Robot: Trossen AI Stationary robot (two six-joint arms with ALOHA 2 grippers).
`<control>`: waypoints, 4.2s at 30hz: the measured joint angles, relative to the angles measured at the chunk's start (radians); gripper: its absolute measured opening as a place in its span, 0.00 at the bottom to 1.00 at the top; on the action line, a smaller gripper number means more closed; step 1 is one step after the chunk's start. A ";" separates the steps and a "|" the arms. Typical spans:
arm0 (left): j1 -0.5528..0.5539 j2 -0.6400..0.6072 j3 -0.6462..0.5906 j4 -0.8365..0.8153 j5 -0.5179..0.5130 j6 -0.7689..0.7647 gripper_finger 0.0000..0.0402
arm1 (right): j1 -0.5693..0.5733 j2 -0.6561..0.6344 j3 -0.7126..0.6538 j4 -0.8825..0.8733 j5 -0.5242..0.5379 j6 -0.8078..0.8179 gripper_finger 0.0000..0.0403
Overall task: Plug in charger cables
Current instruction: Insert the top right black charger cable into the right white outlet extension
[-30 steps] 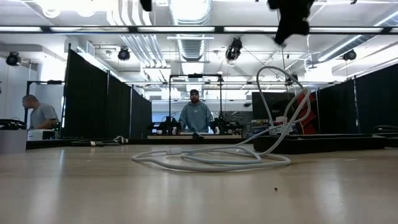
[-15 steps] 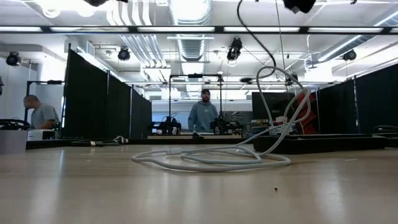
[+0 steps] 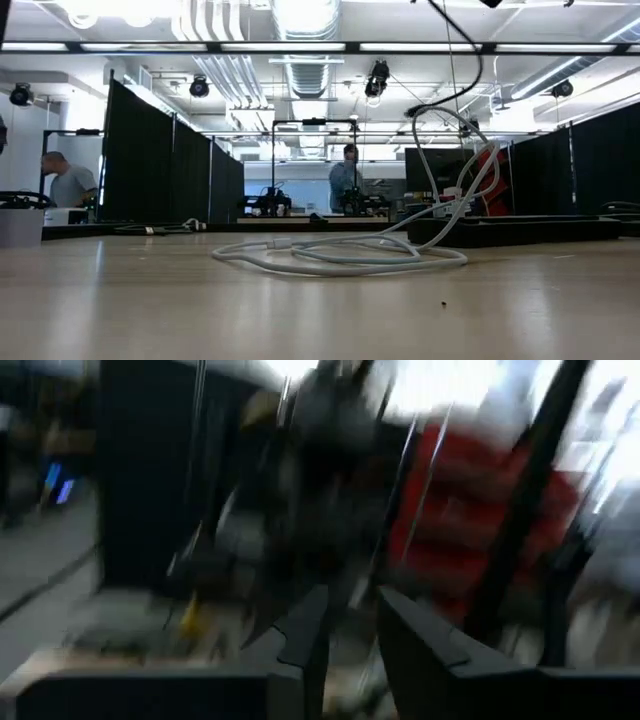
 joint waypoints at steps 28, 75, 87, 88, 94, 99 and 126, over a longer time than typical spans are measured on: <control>-0.062 0.279 0.303 -0.227 -0.118 0.254 0.36 | 0.000 -0.066 0.000 0.041 0.051 -0.023 0.03; -0.069 0.141 0.283 -0.332 -0.212 0.209 0.04 | 0.000 -0.054 -0.002 0.108 0.051 -0.092 0.40; -0.194 -0.077 0.283 -0.781 -0.400 0.198 0.04 | 0.255 0.003 -0.004 -0.057 -0.010 0.079 0.55; -0.209 -0.088 0.283 -0.804 -0.428 0.198 0.04 | 0.300 0.022 -0.004 -0.054 -0.009 0.119 0.56; -0.324 -0.161 0.260 -0.900 -0.563 0.197 0.04 | 0.541 0.164 -0.004 -0.060 -0.004 0.363 0.59; -0.424 -0.177 0.214 -0.911 -0.599 0.194 0.04 | 0.724 0.264 -0.003 -0.061 -0.012 0.586 0.62; -0.563 -0.179 -0.257 -0.490 -0.751 -0.066 0.04 | 1.143 0.625 -0.023 -0.156 -0.025 0.775 0.86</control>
